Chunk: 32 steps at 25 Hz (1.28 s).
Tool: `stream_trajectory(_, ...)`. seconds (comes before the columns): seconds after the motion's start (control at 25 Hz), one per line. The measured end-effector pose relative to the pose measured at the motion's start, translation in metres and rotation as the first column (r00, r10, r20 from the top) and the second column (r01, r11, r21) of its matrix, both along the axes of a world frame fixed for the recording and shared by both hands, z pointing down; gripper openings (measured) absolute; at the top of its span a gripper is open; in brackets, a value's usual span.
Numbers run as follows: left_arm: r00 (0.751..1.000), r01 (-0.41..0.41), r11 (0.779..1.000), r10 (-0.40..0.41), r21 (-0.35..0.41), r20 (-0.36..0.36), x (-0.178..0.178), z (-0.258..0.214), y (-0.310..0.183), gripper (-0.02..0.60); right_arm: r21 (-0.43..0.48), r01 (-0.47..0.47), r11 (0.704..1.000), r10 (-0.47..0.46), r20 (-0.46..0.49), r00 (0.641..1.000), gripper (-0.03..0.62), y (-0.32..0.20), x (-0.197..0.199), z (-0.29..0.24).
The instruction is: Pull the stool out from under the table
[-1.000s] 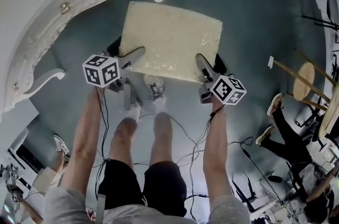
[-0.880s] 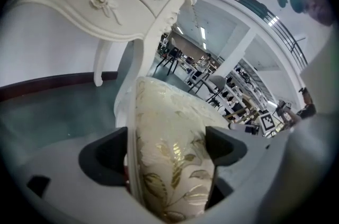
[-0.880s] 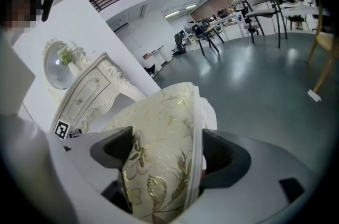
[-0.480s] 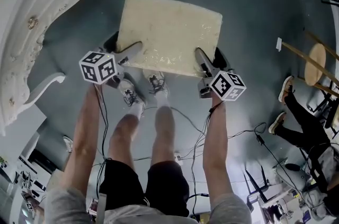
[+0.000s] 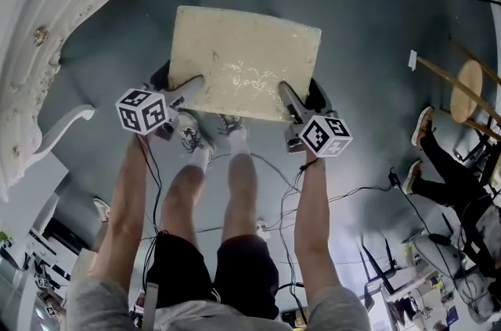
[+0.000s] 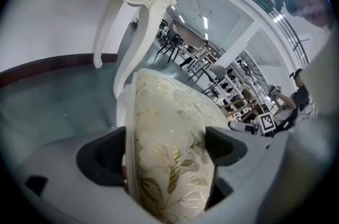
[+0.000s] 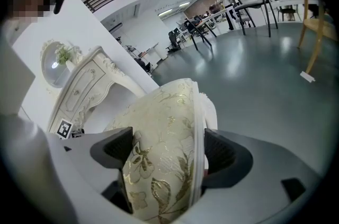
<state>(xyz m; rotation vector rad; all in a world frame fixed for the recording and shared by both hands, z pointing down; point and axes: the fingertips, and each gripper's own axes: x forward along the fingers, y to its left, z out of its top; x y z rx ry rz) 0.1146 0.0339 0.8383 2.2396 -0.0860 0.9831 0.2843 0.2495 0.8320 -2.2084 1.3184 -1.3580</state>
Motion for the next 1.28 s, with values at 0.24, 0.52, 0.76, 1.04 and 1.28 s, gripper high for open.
stream_trajectory(0.24, 1.0, -0.005, 1.0, 0.006, -0.008, 0.019, -0.014, 0.006, 0.014, 0.459, -0.017, 0.008, 1.0, -0.007, 0.018, 1.0, 0.414, 0.012, -0.015, 0.007)
stream_trajectory(0.52, 0.998, -0.029, 0.999, 0.03, -0.023, 0.059, -0.032, 0.016, 0.024, 0.459, -0.047, 0.032, 0.998, -0.03, 0.042, 0.999, 0.414, 0.02, -0.034, 0.015)
stream_trajectory(0.76, 0.997, -0.035, 0.999, 0.036, -0.024, 0.074, -0.033, 0.017, 0.025, 0.459, -0.071, 0.041, 0.997, -0.037, 0.046, 0.998, 0.414, 0.022, -0.035, 0.016)
stream_trajectory(1.04, 0.997, -0.002, 0.996, -0.005, 0.086, 0.079, -0.027, -0.014, 0.017, 0.454, -0.187, 0.099, 0.977, -0.118, -0.095, 0.988, 0.414, 0.014, -0.033, -0.019)
stream_trajectory(1.28, 0.998, 0.058, 0.988, -0.059, 0.142, 0.005, -0.001, -0.09, -0.003, 0.434, -0.158, 0.122, 0.98, -0.153, -0.209, 0.966, 0.413, -0.025, -0.009, -0.095)
